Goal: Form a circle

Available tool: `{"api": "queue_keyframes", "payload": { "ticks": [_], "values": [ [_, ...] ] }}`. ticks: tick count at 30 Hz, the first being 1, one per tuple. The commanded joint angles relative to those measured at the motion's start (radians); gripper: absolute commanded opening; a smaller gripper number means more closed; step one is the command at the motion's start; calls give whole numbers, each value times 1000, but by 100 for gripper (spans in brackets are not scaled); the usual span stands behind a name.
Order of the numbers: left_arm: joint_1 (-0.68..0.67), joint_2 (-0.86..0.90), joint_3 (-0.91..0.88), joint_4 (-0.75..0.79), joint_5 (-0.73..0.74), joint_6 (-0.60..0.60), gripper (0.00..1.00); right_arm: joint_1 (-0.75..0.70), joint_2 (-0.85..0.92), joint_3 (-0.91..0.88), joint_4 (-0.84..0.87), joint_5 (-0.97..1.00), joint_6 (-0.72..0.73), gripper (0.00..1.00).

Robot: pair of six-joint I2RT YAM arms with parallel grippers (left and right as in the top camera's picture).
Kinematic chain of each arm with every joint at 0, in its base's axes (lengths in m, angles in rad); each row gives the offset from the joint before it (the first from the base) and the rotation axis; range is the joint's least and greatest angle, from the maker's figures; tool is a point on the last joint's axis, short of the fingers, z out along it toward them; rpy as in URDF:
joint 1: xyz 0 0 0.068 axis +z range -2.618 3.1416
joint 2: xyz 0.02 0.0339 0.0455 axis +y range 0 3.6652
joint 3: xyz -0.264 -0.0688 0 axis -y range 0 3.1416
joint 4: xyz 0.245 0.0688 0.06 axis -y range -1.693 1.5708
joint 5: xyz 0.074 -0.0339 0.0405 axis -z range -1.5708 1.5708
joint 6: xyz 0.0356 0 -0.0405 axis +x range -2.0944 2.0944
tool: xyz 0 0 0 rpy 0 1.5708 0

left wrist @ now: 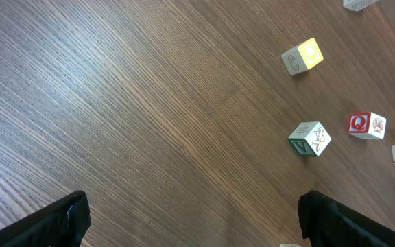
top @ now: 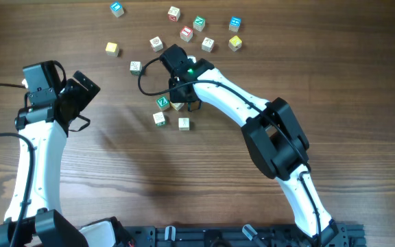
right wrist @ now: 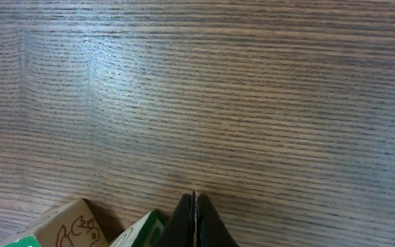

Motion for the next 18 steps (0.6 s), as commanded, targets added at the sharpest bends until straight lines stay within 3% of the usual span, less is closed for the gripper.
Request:
{"api": "queue_keyframes", "payload": {
  "ticks": [1,9,14,18],
  "values": [
    [4,0,3,3,1,-6,100,-17,19,-3,-9,31,-14,4],
    [4,0,3,3,1,-6,100,-51,-68,115,-80,-28,-198,4],
    [4,0,3,3,1,-6,100,-47,-119,105,-437,-281,-192,4],
    [4,0,3,3,1,-6,100,-15,-119,4,-542,-397,-191,4]
  ]
}}
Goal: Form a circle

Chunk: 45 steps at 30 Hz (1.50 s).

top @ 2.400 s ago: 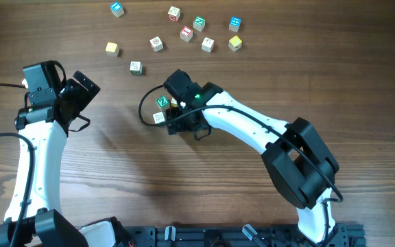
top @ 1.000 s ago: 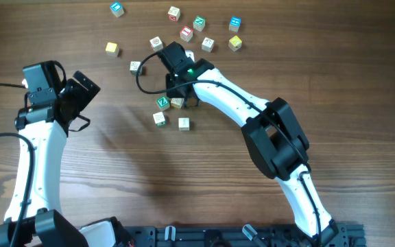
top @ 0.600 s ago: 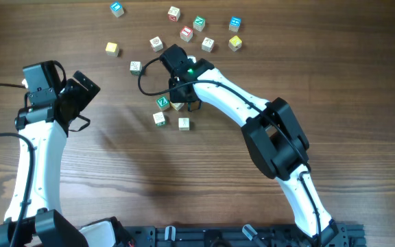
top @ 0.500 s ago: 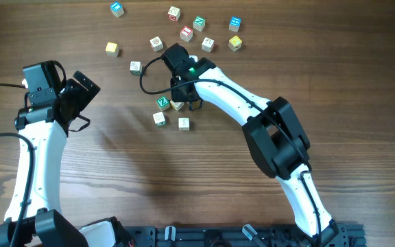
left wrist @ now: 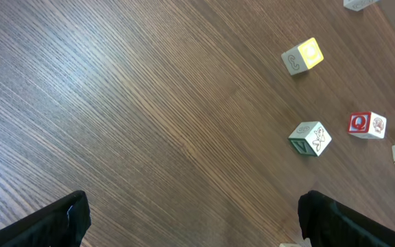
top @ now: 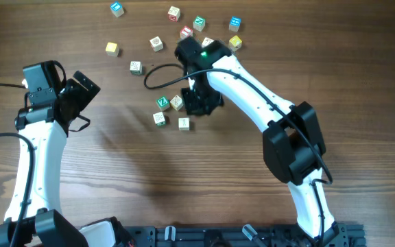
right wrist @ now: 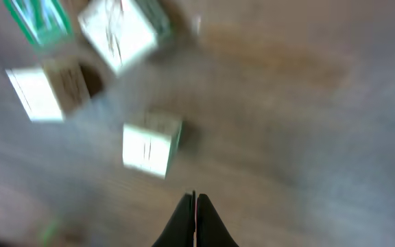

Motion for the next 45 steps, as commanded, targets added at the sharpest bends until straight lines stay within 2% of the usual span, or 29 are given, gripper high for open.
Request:
{"api": "queue_keyframes", "payload": {
  "ticks": [1,8,10,15,19,45],
  "values": [
    [4,0,3,3,1,-6,100,49,-11,-98,-6,-108,11,4],
    [4,0,3,3,1,-6,100,130,-11,-227,164,-95,127,4],
    [4,0,3,3,1,-6,100,130,-11,-240,202,-10,195,4],
    [4,0,3,3,1,-6,100,130,-11,-240,303,32,200,4],
    [4,0,3,3,1,-6,100,130,-11,-240,311,81,199,4],
    [4,0,3,3,1,-6,100,130,-11,-240,394,77,197,5]
  ]
}}
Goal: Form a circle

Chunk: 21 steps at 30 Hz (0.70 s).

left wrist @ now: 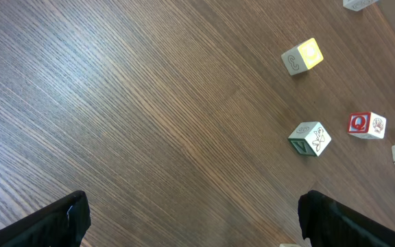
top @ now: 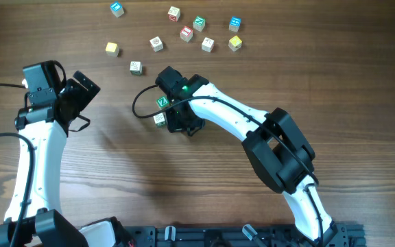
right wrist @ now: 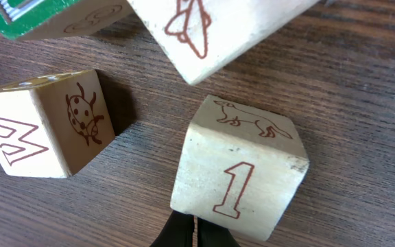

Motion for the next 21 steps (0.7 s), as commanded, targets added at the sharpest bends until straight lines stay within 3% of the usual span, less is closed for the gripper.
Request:
{"api": "queue_keyframes", "payload": {
  "ticks": [1,11,15,21],
  "values": [
    [4,0,3,3,1,-6,100,-1,-11,-6,5,18,7,5],
    [4,0,3,3,1,-6,100,-1,-11,-6,11,11,7,4],
    [4,0,3,3,1,-6,100,-6,-29,37,-30,-130,-32,4],
    [4,0,3,3,1,-6,100,-73,-171,72,-105,-40,-91,5]
  ]
}}
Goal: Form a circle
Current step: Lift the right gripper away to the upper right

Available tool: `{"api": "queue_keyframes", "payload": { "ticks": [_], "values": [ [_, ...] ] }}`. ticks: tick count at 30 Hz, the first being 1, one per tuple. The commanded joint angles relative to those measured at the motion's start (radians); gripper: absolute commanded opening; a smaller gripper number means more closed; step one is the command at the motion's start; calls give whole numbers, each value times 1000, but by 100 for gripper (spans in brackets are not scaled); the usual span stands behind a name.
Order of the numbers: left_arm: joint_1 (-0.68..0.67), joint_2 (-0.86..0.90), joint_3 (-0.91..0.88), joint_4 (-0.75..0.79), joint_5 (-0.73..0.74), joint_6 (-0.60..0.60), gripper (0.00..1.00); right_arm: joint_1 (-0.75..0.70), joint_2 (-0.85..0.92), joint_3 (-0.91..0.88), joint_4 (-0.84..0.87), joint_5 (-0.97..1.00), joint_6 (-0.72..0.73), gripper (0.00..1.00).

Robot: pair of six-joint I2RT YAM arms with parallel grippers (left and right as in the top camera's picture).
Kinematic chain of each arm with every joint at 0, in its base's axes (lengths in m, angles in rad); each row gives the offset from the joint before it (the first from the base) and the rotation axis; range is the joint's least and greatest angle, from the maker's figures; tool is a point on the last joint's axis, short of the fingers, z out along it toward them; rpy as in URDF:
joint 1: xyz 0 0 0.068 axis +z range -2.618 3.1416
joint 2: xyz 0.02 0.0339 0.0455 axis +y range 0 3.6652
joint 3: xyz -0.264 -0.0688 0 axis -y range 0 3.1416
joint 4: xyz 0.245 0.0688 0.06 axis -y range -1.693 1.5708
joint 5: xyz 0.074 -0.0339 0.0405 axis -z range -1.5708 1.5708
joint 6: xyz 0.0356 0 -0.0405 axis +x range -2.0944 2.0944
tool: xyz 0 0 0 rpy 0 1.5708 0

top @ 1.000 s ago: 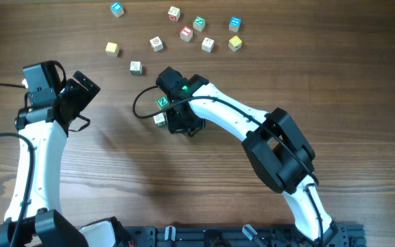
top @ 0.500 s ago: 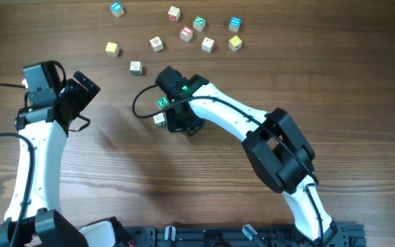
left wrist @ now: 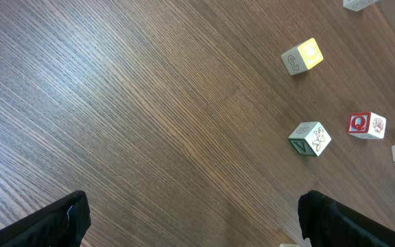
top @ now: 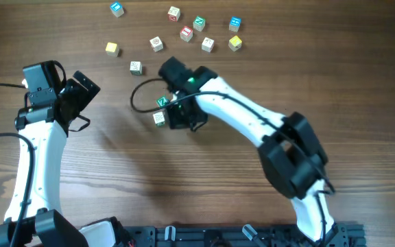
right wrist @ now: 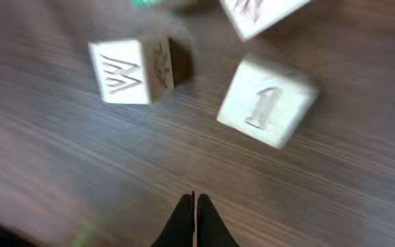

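Small wooden letter blocks lie loosely scattered across the far part of the table, among them a yellow block (top: 112,48) and a green one (top: 199,22). Nearer the middle sit a green block (top: 162,102) and a white block (top: 159,118). My right gripper (right wrist: 195,206) is shut and empty, hovering just short of a "W" block (right wrist: 132,71) and a "1" block (right wrist: 266,101); this view is blurred. In the overhead view its wrist (top: 184,113) hides the "1" block. My left gripper (left wrist: 197,226) is open over bare wood at the left.
The left wrist view shows a yellow block (left wrist: 302,56), a green-and-white block (left wrist: 309,138) and a red "Q" block (left wrist: 367,125) to the right of the open fingers. A black cable (top: 139,103) loops beside the right wrist.
My shut right gripper was low with its tips at the "1" block; now it is farther from it, with the "W" and "1" blocks smaller in view. The left arm has not moved.
My right gripper, shut throughout, was first low beside the green and tan blocks. Then it was up and to their right, a small cluster of blocks showing. Then its tips were at the "1" block, and now it is drawn back. The left gripper stayed open and still.
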Motion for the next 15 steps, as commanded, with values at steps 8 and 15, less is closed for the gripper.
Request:
{"api": "queue_keyframes", "payload": {
  "ticks": [8,15],
  "values": [
    [4,0,3,3,1,-6,100,-294,-99,32,-16,233,-89,6],
    [4,0,3,3,1,-6,100,-505,-98,32,17,494,-145,6]
  ]
}}
